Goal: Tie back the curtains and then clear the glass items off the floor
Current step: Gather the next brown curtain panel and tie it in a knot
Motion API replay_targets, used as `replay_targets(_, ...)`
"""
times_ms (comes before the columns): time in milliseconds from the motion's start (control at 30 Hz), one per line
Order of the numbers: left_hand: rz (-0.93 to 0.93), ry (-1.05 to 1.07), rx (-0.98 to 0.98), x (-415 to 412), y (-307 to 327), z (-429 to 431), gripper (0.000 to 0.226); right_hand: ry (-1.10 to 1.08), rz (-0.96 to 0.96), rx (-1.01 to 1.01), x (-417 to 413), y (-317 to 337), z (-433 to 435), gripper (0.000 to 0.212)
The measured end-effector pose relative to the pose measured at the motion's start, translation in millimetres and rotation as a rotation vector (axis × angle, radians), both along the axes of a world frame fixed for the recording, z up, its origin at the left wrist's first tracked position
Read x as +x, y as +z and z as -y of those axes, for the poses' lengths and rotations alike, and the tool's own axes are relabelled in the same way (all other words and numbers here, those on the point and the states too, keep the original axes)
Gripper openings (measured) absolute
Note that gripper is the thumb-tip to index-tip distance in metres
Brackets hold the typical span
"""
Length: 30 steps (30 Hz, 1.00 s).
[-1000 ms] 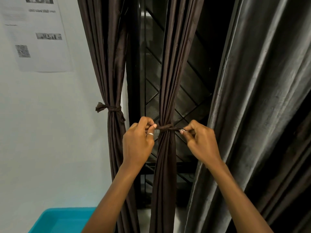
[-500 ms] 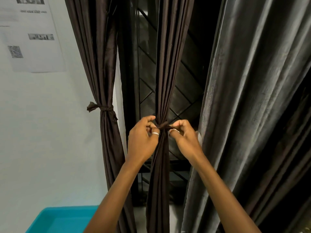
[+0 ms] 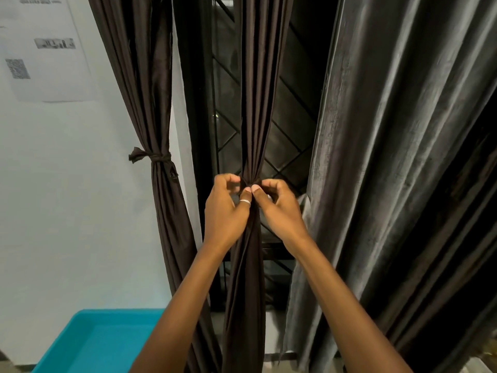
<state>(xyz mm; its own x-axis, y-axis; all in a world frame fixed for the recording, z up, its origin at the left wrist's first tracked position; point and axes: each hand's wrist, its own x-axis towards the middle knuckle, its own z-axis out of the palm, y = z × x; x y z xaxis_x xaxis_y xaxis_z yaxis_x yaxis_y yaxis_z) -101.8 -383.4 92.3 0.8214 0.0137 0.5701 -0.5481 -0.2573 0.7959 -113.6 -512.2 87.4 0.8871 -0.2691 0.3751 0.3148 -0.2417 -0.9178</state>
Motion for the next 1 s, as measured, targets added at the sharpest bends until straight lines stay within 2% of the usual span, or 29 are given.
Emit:
replay_targets(200, 0.089, 0.052, 0.141, 3.3, -5.7, 6.2, 0.017, -0.03, -0.012, 0.018, 2.2, -4.7, 3.9, 0.029)
replay_targets(333, 0.108, 0.103, 0.037, 3.3, -16.8, 17.9, 0.024, -0.084, -0.012, -0.009, 8.5, -13.1, 10.8, 0.027)
replay_targets(400, 0.102, 0.146, -0.015, 4.2, -22.7, 26.4, 0.025, -0.103, -0.025, -0.021, 9.8, -18.2, 18.9, 0.019)
replay_targets(567, 0.073, 0.104, -0.095, 10.4, -40.6, 41.0, 0.016, -0.198, -0.113, -0.016, 8.5, -42.0, 44.7, 0.016)
replay_targets(767, -0.07, -0.011, -0.118, 23.1, -63.9, 56.9, 0.013, -0.307, -0.197, 0.01, -1.8, -68.9, 68.4, 0.015)
replay_targets(1000, -0.265, -0.143, -0.048, 27.6, -76.5, 82.3, 0.015, -0.375, -0.178, 0.072, -6.7, -82.8, 78.9, 0.013)
